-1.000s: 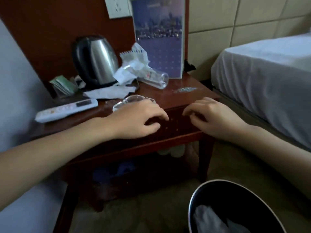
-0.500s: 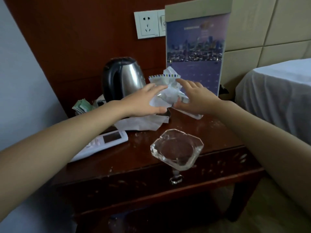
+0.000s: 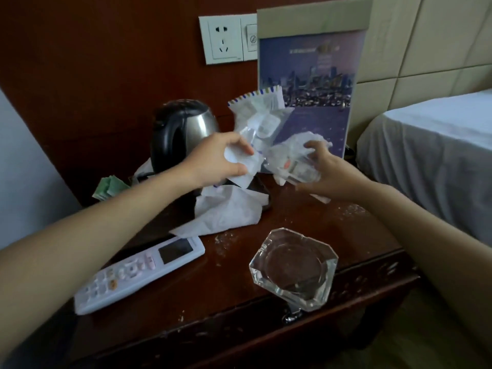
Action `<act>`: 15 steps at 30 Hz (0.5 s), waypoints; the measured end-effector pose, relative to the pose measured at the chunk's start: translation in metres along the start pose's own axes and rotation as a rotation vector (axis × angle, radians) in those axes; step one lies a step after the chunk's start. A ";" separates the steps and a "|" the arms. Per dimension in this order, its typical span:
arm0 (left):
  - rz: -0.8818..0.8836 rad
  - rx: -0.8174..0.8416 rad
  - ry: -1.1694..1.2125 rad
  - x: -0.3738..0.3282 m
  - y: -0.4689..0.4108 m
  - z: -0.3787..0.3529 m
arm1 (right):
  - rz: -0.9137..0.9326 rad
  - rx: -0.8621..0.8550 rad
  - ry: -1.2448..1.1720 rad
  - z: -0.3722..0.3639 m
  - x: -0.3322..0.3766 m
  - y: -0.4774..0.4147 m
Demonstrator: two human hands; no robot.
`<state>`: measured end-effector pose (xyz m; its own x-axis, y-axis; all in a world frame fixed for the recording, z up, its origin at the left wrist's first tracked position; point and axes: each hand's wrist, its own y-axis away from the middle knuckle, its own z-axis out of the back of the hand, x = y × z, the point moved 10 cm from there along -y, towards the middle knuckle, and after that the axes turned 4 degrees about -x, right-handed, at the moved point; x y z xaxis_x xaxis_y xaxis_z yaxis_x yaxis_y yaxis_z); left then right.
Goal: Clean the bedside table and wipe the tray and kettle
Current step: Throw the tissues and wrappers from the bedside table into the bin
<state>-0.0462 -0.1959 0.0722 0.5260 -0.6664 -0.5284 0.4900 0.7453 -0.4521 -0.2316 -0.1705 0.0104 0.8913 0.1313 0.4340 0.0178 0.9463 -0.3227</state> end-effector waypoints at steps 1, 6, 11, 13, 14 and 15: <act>-0.017 0.036 0.012 -0.007 0.000 0.010 | -0.011 0.003 -0.066 0.007 0.000 0.002; 0.000 0.252 0.030 -0.018 0.004 0.042 | 0.084 0.077 -0.083 0.029 0.022 -0.010; 0.071 0.222 0.029 -0.006 0.016 0.059 | 0.030 0.390 0.114 -0.015 0.014 -0.037; 0.080 0.212 0.027 -0.006 0.019 0.063 | -0.004 0.533 0.043 -0.042 0.010 -0.035; 0.091 0.209 0.025 -0.005 0.020 0.065 | -0.002 0.558 -0.005 -0.050 0.011 -0.033; 0.101 0.207 0.023 -0.006 0.020 0.068 | 0.006 0.565 -0.031 -0.055 0.012 -0.031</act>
<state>0.0081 -0.1786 0.1152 0.5651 -0.5861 -0.5807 0.5689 0.7865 -0.2402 -0.1963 -0.2147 -0.0206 0.8767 0.1373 0.4610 -0.2399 0.9555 0.1717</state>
